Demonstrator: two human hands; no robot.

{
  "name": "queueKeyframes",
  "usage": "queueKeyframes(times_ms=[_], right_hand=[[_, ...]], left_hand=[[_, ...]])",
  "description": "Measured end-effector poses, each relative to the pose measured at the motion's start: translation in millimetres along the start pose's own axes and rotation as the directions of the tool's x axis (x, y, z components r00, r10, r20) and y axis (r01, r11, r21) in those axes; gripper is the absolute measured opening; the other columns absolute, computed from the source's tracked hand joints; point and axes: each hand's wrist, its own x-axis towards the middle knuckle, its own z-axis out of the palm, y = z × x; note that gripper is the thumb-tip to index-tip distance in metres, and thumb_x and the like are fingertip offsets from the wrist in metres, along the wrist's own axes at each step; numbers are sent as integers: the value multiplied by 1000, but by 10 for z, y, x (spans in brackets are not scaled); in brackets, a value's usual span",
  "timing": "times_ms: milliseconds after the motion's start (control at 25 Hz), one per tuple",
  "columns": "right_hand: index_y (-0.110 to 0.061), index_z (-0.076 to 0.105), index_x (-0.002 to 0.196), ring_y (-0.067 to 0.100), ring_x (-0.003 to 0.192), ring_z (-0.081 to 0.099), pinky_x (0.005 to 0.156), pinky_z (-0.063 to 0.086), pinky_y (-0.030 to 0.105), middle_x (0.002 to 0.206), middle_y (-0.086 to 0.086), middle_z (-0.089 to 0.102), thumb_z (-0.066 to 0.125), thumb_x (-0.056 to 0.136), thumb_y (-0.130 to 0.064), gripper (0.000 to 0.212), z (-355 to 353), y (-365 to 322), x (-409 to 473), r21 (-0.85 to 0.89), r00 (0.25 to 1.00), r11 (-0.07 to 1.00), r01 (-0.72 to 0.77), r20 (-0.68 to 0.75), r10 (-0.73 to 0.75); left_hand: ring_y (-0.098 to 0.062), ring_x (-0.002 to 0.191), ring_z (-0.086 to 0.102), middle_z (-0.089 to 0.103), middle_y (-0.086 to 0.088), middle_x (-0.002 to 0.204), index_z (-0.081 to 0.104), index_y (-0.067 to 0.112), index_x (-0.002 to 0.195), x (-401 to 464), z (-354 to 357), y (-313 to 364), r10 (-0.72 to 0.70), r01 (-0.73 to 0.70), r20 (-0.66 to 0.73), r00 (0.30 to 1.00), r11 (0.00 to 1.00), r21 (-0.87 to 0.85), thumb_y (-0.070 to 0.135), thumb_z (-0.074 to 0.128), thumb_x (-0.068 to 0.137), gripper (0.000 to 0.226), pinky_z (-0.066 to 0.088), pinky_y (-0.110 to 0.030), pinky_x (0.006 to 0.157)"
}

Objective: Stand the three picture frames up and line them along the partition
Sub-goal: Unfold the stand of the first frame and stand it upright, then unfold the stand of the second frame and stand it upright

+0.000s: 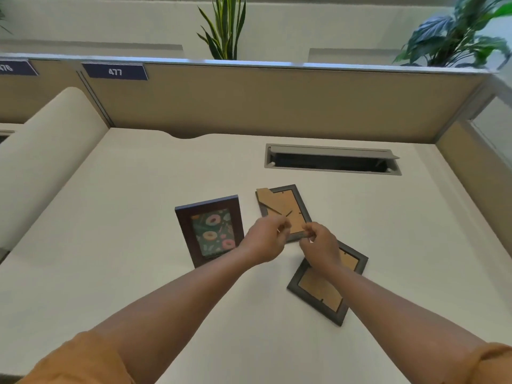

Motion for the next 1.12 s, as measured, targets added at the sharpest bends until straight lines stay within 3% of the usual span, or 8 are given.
queueKeyframes(times_ms=[120,200,280,480,600,720,960,1120], right_hand=[[-19,67,125,27,109,59,86,51,37,122,6,67,60,89,-17,37,-275,329,-85,-209,988,973,-100,-136,73],[-19,63,132,28,116,58,90,49,36,130,7,63,62,86,-15,46,-390,513,-151,-198,983,965,-170,-96,154],[-18,59,137,24,118,58,88,46,30,135,6,61,63,83,-9,54,-447,615,-207,-132,986,977,-165,-29,163],[-22,51,145,13,118,51,93,42,26,143,3,54,57,88,-1,61,-584,755,-270,-28,988,993,-118,94,120],[-29,51,143,12,119,57,95,48,27,137,-5,60,55,91,-8,57,-685,771,-310,-62,987,998,-2,163,12],[-47,46,140,-10,115,57,96,49,24,127,-30,60,38,87,-23,58,-797,770,-374,-103,961,987,122,260,-92],[-28,18,162,33,139,46,110,44,41,157,9,45,43,81,19,97,-995,1134,-433,-532,861,682,502,382,-336],[-21,22,161,34,143,43,111,41,46,159,9,44,61,82,1,91,-979,1116,-432,-535,774,559,634,427,-468]], left_hand=[[-21,115,61,66,-2,124,63,14,130,59,500,77,-240,297,278,930,937,-182,21,58,101,30,50,-33,95],[-21,97,63,67,-6,110,65,13,116,91,724,155,-286,397,364,886,874,-279,13,60,97,20,50,-33,81],[-21,73,55,58,-10,89,63,10,97,128,874,222,-338,469,388,857,824,-318,7,59,92,6,43,-33,65],[-26,74,55,56,-14,86,62,5,96,214,1106,345,-500,624,378,779,677,-390,7,61,89,8,45,-36,66],[-28,73,60,63,-15,85,60,10,87,237,1167,409,-542,640,340,768,649,-411,9,61,88,1,48,-36,65],[-30,78,66,70,-17,92,61,13,87,255,1214,415,-528,596,276,803,710,-375,15,57,93,7,52,-36,65],[-30,89,71,71,-14,96,62,6,92,291,1144,452,-468,500,177,866,809,-310,19,49,102,21,59,-52,87],[-29,82,70,72,-16,96,61,8,90,405,942,578,-476,510,188,859,828,-234,15,50,102,18,62,-43,82]])
